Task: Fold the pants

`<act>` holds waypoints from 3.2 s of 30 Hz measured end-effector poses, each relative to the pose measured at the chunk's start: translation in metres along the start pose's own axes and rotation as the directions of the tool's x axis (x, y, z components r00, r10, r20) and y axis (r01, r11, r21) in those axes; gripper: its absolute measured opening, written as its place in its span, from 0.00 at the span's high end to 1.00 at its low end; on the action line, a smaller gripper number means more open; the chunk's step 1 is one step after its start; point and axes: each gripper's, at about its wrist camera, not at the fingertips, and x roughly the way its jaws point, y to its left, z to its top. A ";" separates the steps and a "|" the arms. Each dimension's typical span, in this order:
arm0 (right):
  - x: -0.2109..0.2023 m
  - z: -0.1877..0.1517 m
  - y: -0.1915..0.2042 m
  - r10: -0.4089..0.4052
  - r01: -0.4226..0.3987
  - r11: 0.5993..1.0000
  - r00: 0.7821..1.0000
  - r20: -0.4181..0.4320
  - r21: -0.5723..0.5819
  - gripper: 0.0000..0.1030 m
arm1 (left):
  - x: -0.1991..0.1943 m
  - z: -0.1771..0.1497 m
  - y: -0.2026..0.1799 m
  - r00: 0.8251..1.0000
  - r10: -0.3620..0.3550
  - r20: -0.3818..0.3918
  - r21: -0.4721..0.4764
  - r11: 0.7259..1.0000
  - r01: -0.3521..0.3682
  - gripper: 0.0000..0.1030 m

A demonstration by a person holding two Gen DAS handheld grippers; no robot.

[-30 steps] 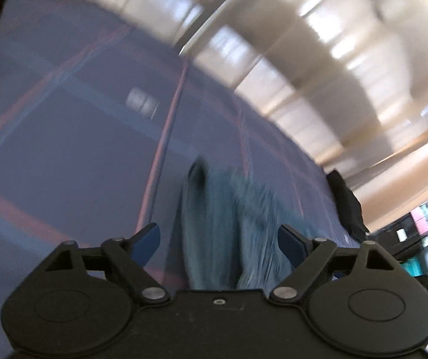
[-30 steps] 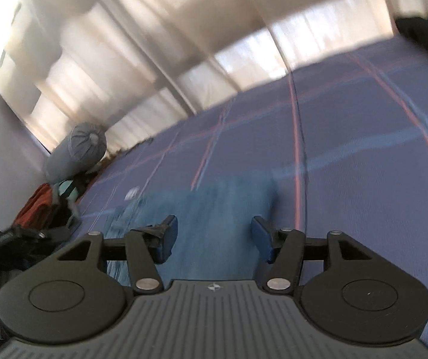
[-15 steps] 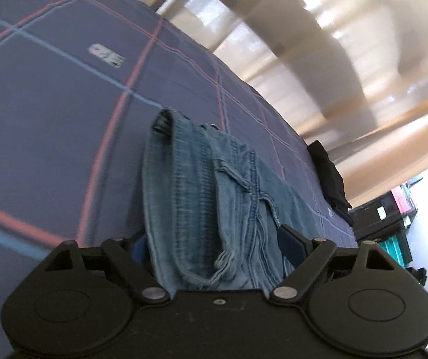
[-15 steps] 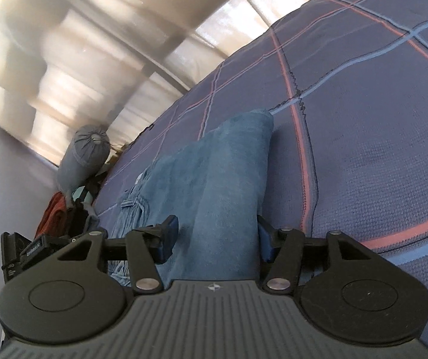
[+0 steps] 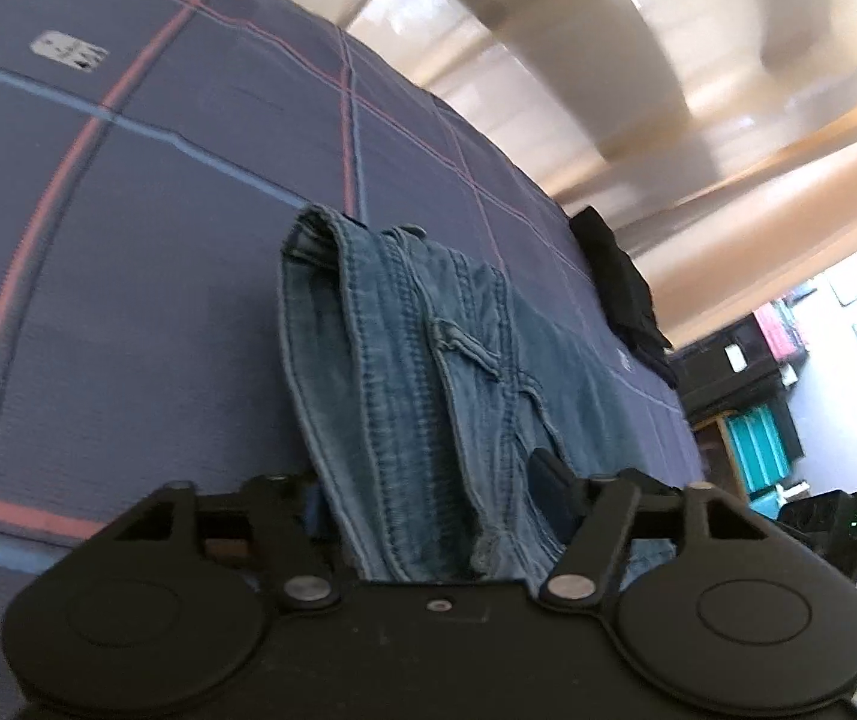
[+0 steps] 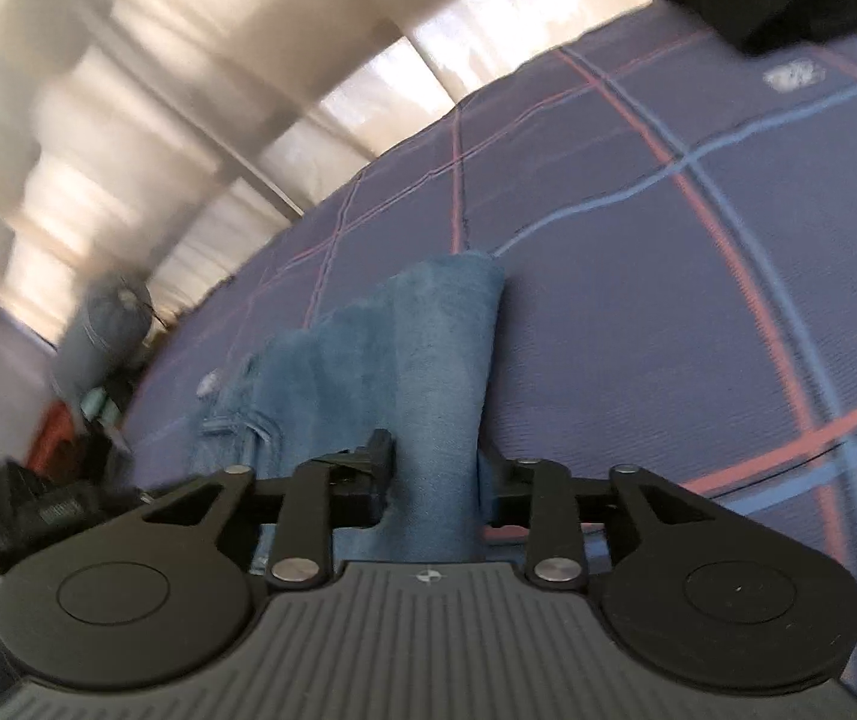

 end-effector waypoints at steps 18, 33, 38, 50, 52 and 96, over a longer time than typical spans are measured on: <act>0.012 -0.006 -0.010 0.040 -0.038 0.998 0.998 -0.052 0.041 0.54 | 0.036 0.006 -0.039 0.989 0.139 -0.041 0.199 0.972 -0.128 0.00; -0.077 0.102 0.011 0.099 -0.081 0.990 0.982 0.162 -0.118 0.68 | 0.027 0.065 -0.151 0.992 -0.099 0.078 0.258 0.963 0.075 0.00; -0.122 0.168 -0.006 0.069 -0.035 0.990 0.964 0.257 -0.134 0.68 | 0.065 0.103 -0.216 0.982 -0.175 0.067 0.289 0.946 0.149 0.00; -0.167 0.310 -0.084 -0.052 0.140 0.978 0.885 0.463 -0.158 0.68 | 0.208 0.178 -0.345 0.963 -0.257 0.078 0.345 0.914 0.216 0.00; -0.163 0.323 -0.112 -0.078 0.158 0.979 0.877 0.475 -0.130 0.68 | 0.242 0.183 -0.354 0.966 -0.250 0.065 0.345 0.914 0.214 0.00; -0.028 0.307 -0.293 -0.439 0.505 0.859 0.812 0.385 -0.083 0.59 | 0.430 0.124 -0.321 0.987 0.134 0.093 0.562 0.811 -0.163 0.00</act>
